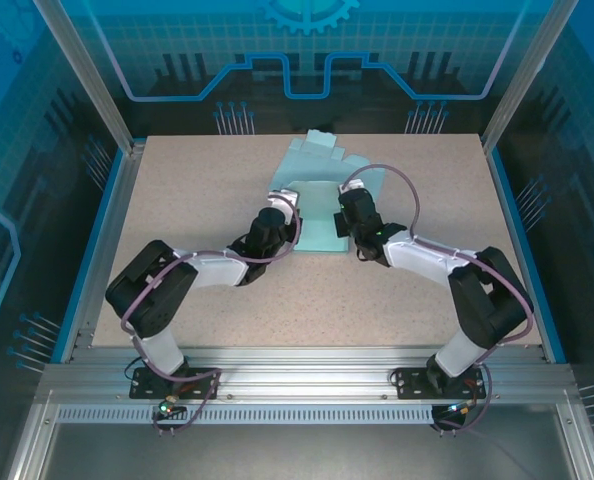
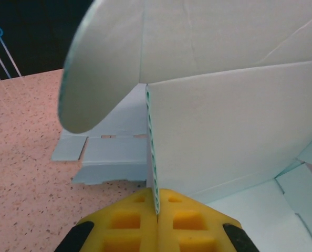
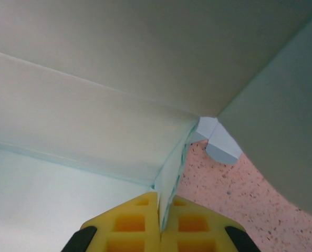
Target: Fold the paper box
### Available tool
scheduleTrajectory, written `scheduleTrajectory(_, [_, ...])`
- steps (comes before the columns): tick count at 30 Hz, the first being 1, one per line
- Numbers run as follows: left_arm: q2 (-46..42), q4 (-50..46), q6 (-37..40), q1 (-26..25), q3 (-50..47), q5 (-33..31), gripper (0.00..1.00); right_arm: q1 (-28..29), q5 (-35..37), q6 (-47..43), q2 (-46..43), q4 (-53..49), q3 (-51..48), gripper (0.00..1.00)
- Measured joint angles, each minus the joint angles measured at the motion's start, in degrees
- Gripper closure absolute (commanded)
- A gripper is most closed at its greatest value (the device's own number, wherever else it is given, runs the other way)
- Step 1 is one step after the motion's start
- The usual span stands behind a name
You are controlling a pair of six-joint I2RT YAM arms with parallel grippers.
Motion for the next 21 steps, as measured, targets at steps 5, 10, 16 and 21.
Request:
scheduleTrajectory(5, [2.4, 0.0, 0.0, 0.0, 0.0, -1.0, 0.95, 0.0, 0.3, 0.2, 3.7, 2.7, 0.0, 1.0])
scheduleTrajectory(10, [3.1, 0.3, -0.7, 0.0, 0.0, -1.2, 0.95, 0.0, 0.5, 1.1, 4.3, 5.3, -0.9, 1.0])
scheduleTrajectory(16, [3.5, 1.7, -2.4, -0.6, -0.1, -1.7, 0.95, 0.3, 1.4, 2.6, 4.3, 9.9, -3.5, 1.0])
scheduleTrajectory(21, [3.7, 2.1, -3.5, -1.3, -0.7, -2.8, 0.95, 1.2, 2.8, 3.7, 4.2, 12.6, -5.4, 1.0])
